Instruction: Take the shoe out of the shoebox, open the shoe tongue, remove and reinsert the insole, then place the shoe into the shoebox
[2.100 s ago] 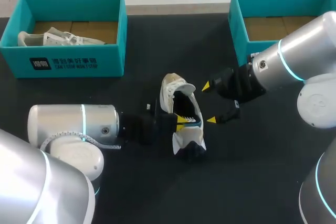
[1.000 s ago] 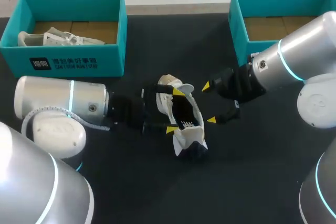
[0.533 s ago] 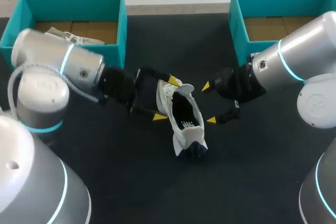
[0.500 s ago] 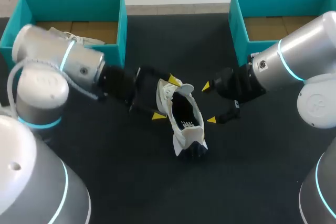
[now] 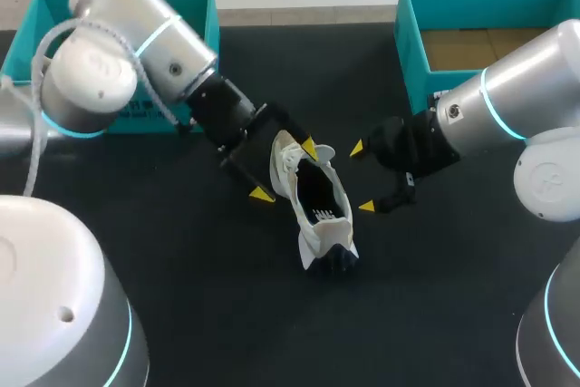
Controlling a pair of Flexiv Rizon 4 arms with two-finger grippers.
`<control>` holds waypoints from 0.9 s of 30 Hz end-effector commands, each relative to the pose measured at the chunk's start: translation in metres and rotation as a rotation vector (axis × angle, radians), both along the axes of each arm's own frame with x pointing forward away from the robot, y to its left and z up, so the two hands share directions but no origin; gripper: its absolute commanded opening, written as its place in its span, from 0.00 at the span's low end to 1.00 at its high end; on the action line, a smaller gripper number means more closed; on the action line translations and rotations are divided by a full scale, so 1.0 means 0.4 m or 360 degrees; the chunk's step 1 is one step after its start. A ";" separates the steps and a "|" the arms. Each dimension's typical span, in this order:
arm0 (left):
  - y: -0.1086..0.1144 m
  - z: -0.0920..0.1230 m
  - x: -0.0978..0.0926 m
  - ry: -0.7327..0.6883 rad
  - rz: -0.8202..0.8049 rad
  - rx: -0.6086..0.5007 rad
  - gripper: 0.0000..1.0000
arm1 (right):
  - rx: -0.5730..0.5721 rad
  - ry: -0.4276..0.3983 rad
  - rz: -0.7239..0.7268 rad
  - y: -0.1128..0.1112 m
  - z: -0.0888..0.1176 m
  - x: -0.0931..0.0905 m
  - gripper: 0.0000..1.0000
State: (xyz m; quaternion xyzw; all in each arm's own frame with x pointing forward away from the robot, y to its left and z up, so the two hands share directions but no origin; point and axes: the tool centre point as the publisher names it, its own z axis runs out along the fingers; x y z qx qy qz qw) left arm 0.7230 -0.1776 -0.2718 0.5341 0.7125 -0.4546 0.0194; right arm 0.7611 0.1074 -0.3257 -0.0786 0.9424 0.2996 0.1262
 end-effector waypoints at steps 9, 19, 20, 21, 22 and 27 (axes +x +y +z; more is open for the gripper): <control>-0.007 0.005 0.015 0.0033 -0.0505 0.0603 1.00 | -0.0071 0.0002 0.0060 -0.196 0.172 0.004 1.00; -0.007 0.005 0.015 0.0033 -0.0505 0.0603 1.00 | -0.0140 0.0101 0.0127 -0.251 0.270 -0.025 1.00; -0.007 0.005 0.015 0.0033 -0.0505 0.0603 1.00 | -0.0140 0.0101 0.0127 -0.251 0.270 -0.025 1.00; -0.008 0.007 0.021 0.0049 -0.0493 0.0617 1.00 | -0.0140 0.0101 0.0127 -0.251 0.270 -0.025 1.00; -0.012 0.008 0.025 0.0042 -0.0491 0.0643 1.00 | -0.0140 0.0101 0.0127 -0.251 0.270 -0.025 1.00; -0.051 0.003 0.042 -0.0078 -0.0492 0.0801 0.36 | -0.0140 0.0101 0.0127 -0.251 0.270 -0.025 1.00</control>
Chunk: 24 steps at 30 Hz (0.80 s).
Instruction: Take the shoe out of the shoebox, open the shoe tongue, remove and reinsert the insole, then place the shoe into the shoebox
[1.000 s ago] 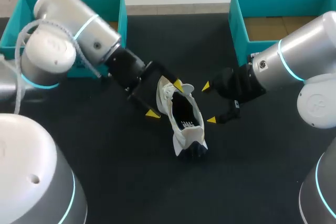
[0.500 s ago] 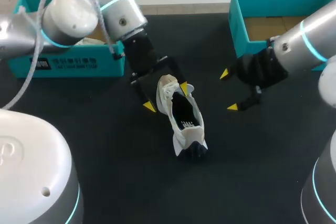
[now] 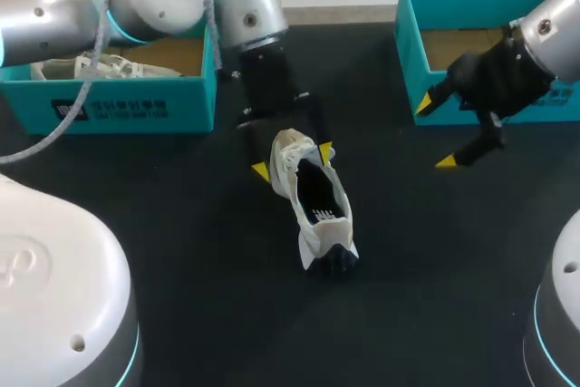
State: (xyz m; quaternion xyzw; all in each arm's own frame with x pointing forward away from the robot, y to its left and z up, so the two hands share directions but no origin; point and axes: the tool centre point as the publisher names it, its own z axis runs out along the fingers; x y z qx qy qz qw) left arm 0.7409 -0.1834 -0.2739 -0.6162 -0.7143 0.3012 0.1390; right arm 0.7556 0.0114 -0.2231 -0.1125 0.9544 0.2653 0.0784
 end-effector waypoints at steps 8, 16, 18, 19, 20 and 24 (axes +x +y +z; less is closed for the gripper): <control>-0.107 -0.030 -0.010 -0.0235 -0.0166 0.0321 0.00 | 0.0000 -0.0007 -0.0003 -0.011 0.013 -0.011 1.00; -0.120 -0.098 -0.032 -0.0374 -0.0146 0.0479 0.00 | 0.0000 -0.0007 -0.0003 -0.011 0.013 -0.011 1.00; -0.112 -0.112 -0.030 -0.0349 -0.0127 0.0494 0.00 | 0.0000 -0.0007 -0.0003 -0.011 0.013 -0.011 1.00; -0.108 -0.117 -0.030 -0.0353 -0.0114 0.0502 0.00 | 0.0000 -0.0007 -0.0003 -0.011 0.013 -0.011 1.00; -0.102 -0.119 -0.029 -0.0340 -0.0102 0.0497 0.00 | 0.0000 -0.0007 -0.0003 -0.011 0.013 -0.011 1.00; -0.083 -0.128 -0.029 -0.0375 -0.0020 0.0510 0.00 | 0.0000 -0.0007 -0.0003 -0.011 0.013 -0.011 1.00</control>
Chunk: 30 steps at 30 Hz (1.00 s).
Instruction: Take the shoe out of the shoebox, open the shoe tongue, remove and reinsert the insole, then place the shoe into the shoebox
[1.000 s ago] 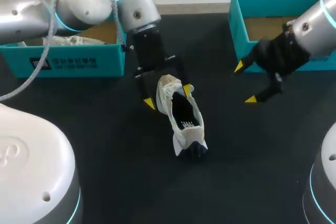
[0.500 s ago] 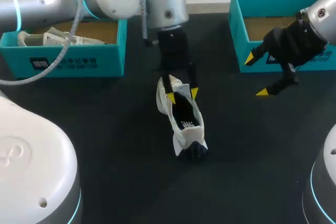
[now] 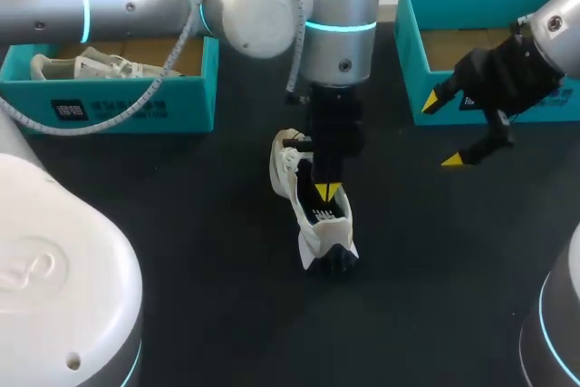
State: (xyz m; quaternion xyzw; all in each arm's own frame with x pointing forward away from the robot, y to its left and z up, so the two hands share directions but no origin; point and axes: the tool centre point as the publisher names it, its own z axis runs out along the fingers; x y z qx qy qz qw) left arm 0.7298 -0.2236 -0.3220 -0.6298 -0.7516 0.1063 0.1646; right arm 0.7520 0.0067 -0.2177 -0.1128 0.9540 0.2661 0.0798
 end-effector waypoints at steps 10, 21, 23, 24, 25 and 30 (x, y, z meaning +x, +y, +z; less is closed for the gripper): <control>0.017 -0.073 0.002 -0.0210 0.0181 -0.0075 0.00 | -0.0003 -0.0002 -0.0004 0.001 0.000 -0.002 1.00; 0.014 -0.158 0.028 -0.0298 0.0244 -0.0018 0.00 | -0.0003 -0.0002 -0.0004 0.001 0.000 -0.002 1.00; 0.014 -0.171 0.030 -0.0292 0.0254 -0.0016 0.00 | -0.0003 -0.0002 -0.0004 0.001 0.000 -0.002 1.00; 0.015 -0.177 0.029 -0.0294 0.0256 -0.0004 0.00 | -0.0003 -0.0002 -0.0004 0.001 0.000 -0.002 1.00; 0.015 -0.182 0.028 -0.0297 0.0256 0.0002 0.00 | -0.0003 -0.0002 -0.0004 0.001 0.000 -0.002 1.00; 0.027 -0.150 0.025 -0.0343 0.0274 -0.0026 0.00 | -0.0003 -0.0002 -0.0004 0.001 0.000 -0.002 1.00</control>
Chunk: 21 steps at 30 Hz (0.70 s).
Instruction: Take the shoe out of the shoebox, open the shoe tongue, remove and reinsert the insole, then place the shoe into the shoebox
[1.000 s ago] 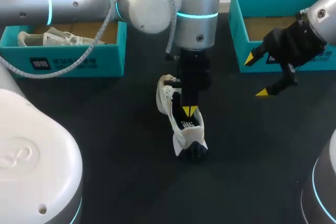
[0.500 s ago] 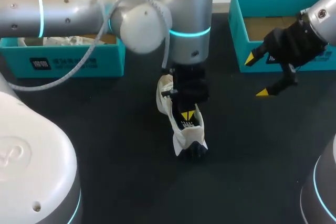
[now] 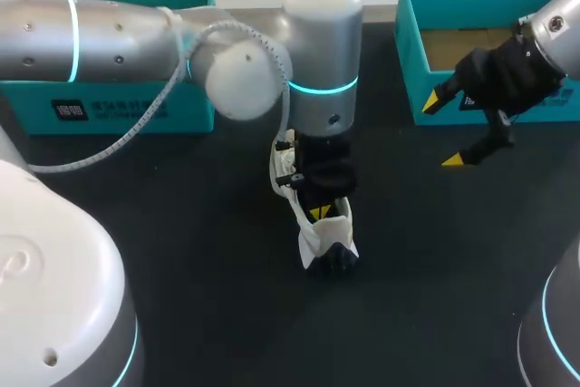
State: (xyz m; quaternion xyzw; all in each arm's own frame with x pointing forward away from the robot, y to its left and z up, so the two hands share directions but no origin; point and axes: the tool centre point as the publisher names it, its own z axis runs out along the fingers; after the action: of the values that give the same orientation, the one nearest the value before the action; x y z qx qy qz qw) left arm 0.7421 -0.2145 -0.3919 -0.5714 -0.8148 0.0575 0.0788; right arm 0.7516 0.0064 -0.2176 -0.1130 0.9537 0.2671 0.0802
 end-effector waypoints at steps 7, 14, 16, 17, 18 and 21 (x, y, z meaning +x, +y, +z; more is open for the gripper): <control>-0.007 0.066 -0.041 -0.0036 -0.0063 -0.0092 0.00 | -0.0006 -0.0001 -0.0004 0.002 -0.001 -0.001 1.00; -0.051 0.012 -0.070 -0.0009 -0.0122 -0.0070 0.00 | -0.0006 -0.0001 -0.0004 0.002 -0.001 -0.001 1.00; -0.058 -0.007 -0.068 -0.0035 -0.0129 -0.0045 0.00 | -0.0006 -0.0001 -0.0004 0.002 -0.001 -0.001 1.00; -0.060 -0.014 -0.068 -0.0045 -0.0126 -0.0040 0.00 | -0.0006 -0.0001 -0.0004 0.002 -0.001 -0.001 1.00; -0.060 -0.019 -0.067 -0.0047 -0.0126 -0.0040 0.00 | -0.0006 -0.0001 -0.0004 0.002 -0.001 -0.001 1.00; -0.058 -0.026 -0.067 -0.0062 -0.0122 -0.0024 0.00 | -0.0006 -0.0001 -0.0004 0.002 -0.001 -0.001 1.00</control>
State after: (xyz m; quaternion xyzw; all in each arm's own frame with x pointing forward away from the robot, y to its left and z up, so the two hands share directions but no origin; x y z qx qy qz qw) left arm 0.7142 -0.2300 -0.3955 -0.6041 -0.7930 0.0545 0.0573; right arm 0.7515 0.0068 -0.2176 -0.1126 0.9539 0.2664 0.0802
